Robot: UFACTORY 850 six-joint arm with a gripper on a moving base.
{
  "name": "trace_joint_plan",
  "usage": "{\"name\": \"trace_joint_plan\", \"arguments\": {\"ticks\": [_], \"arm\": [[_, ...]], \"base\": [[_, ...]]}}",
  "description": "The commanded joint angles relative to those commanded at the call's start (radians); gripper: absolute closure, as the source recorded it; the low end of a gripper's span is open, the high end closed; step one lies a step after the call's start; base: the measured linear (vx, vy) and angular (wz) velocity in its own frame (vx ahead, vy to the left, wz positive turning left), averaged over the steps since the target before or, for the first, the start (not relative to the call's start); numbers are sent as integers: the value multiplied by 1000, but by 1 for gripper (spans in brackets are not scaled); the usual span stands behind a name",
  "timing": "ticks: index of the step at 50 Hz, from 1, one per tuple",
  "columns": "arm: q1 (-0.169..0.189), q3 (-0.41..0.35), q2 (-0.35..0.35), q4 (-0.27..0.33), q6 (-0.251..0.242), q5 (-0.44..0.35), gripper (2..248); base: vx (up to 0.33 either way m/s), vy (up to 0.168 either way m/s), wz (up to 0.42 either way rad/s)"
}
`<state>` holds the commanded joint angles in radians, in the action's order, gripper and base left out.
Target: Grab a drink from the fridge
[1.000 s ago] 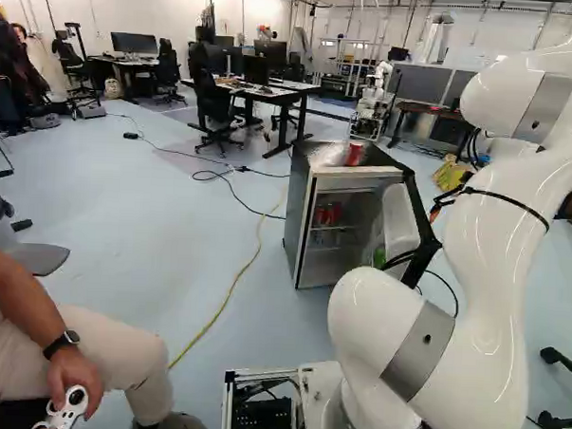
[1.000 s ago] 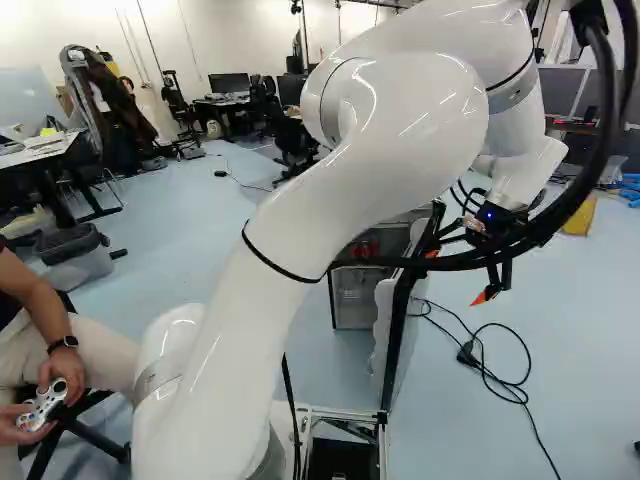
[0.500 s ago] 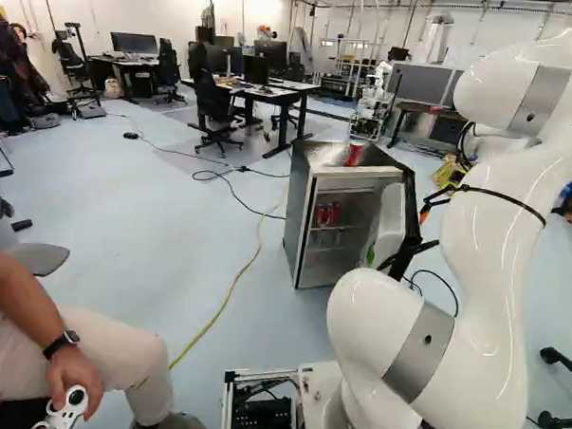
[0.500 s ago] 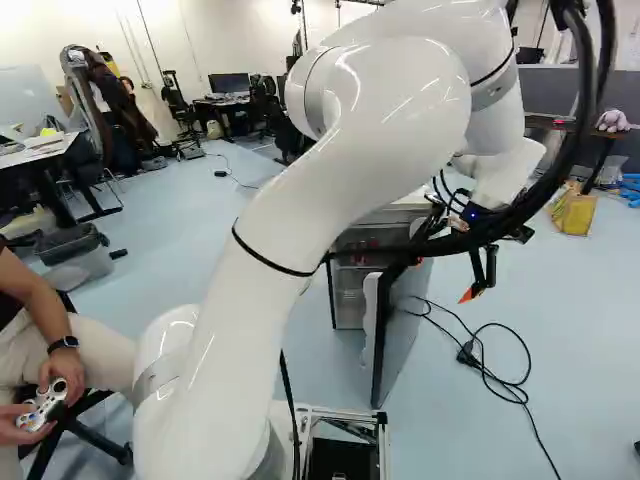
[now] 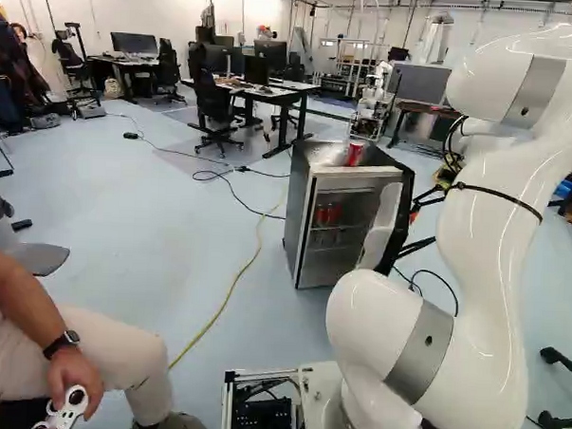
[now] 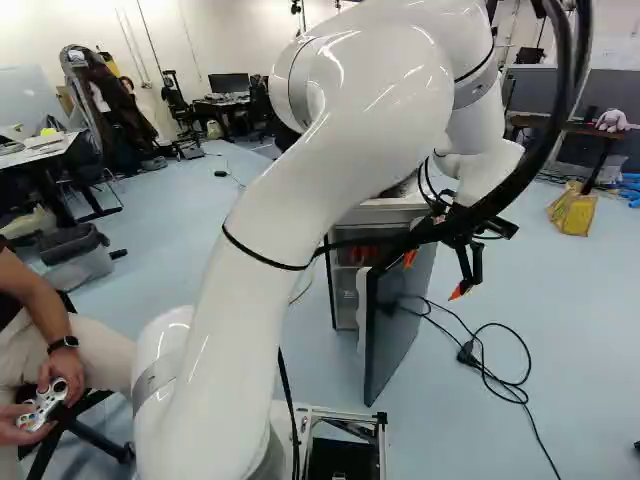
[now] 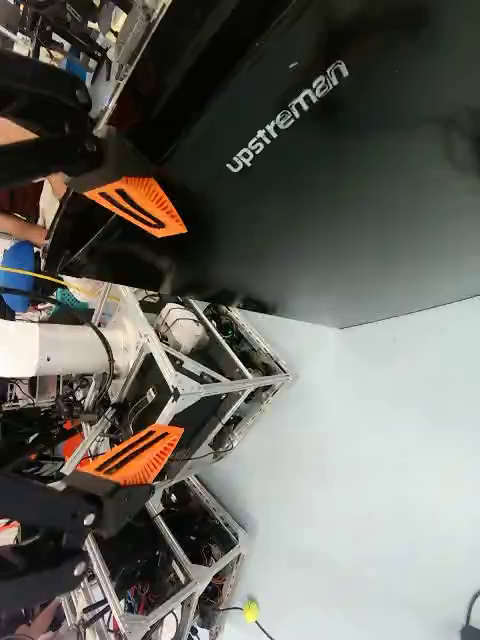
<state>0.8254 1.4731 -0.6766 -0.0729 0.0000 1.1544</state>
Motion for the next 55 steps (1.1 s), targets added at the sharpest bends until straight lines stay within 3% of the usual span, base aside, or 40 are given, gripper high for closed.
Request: {"name": "trace_joint_plan", "arguments": {"ticks": [55], "arm": [[-114, -141, 79, 0, 0, -277, 3]], "base": [[0, 0, 0]]}}
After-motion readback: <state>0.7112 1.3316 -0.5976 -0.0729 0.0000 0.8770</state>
